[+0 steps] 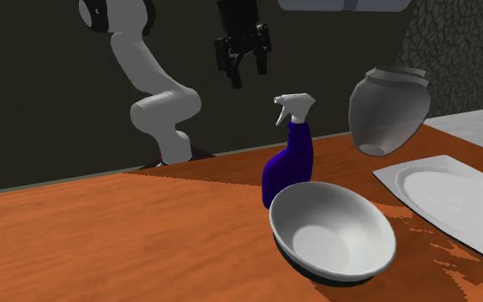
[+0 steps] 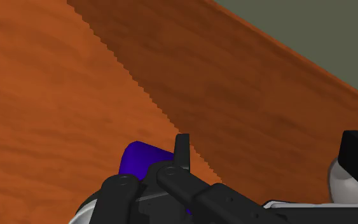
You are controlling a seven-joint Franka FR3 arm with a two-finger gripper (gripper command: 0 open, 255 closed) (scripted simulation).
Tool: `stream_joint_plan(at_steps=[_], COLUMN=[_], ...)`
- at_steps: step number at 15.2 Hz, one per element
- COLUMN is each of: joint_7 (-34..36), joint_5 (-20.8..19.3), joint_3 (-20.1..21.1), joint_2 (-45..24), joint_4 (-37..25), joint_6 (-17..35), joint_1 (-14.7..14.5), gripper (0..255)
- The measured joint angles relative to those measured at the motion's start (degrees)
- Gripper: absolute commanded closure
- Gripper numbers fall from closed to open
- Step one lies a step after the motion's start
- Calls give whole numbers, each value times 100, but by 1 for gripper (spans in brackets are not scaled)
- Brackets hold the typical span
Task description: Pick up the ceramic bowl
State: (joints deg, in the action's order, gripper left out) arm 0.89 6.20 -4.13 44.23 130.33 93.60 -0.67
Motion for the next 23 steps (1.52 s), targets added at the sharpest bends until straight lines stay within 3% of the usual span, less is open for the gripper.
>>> stream_joint_plan(at_steps=[6,12,23], joint_7=[-433,-1114,-2471], joint_5=[-66,7,823], joint_3=[-397,-985,-1880], joint_2=[-643,-1832,-4354], joint_4=[-214,-837,-2720], joint_6=[319,698,766], joint_1=[36,33,158], gripper=[0,0,0])
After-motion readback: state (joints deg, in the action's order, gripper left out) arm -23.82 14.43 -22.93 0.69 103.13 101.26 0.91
